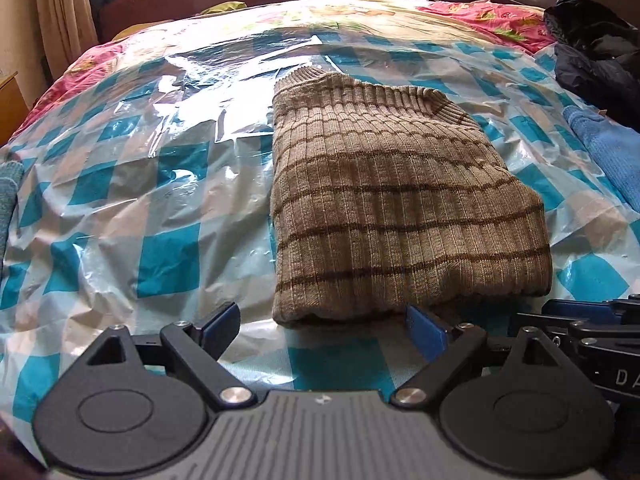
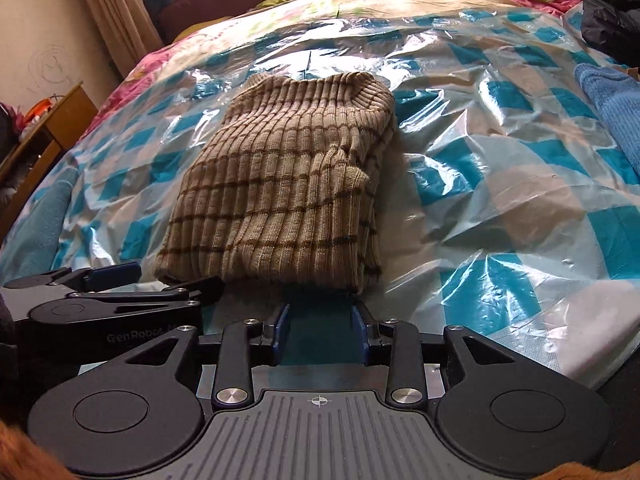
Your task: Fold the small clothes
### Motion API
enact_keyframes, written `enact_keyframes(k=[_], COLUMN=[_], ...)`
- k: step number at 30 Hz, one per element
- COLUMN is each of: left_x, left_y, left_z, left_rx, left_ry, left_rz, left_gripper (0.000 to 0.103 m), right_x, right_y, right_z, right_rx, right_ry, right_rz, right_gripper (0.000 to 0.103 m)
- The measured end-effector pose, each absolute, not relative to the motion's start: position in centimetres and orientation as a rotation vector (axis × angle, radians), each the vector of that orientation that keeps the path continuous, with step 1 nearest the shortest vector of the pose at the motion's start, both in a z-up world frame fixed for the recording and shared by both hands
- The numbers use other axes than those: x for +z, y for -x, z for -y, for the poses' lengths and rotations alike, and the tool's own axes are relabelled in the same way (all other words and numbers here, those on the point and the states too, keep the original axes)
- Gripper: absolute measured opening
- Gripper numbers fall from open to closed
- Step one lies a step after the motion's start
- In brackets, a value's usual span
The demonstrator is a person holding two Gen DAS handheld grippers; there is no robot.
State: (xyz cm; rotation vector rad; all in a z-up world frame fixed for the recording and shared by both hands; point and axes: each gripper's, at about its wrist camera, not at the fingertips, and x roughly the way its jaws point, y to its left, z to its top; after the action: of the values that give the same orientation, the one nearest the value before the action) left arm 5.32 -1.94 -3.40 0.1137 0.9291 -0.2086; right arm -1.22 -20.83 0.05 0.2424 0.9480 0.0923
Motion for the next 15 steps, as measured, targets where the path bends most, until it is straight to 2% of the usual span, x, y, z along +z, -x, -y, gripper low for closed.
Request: enact_keyframes(k=[5, 15], left_x=[-4.0, -4.1], left_y=[-4.9, -4.7], left_z=[2.0, 1.6], left_rx=[-0.193, -0.165], left_ry=[-0.12, -0.091], left_rz=[-0.951, -0.959], left_gripper=[0.095, 0.095], right_x=[0.3, -1.0], right_y=[1.1, 0.8], right_z=[20.5, 20.1], right_rx=[0.061, 0.04], right_ry=[-0.217, -0.185], right_rz=[-0.905, -0.928], right_gripper=[0.043, 0.046])
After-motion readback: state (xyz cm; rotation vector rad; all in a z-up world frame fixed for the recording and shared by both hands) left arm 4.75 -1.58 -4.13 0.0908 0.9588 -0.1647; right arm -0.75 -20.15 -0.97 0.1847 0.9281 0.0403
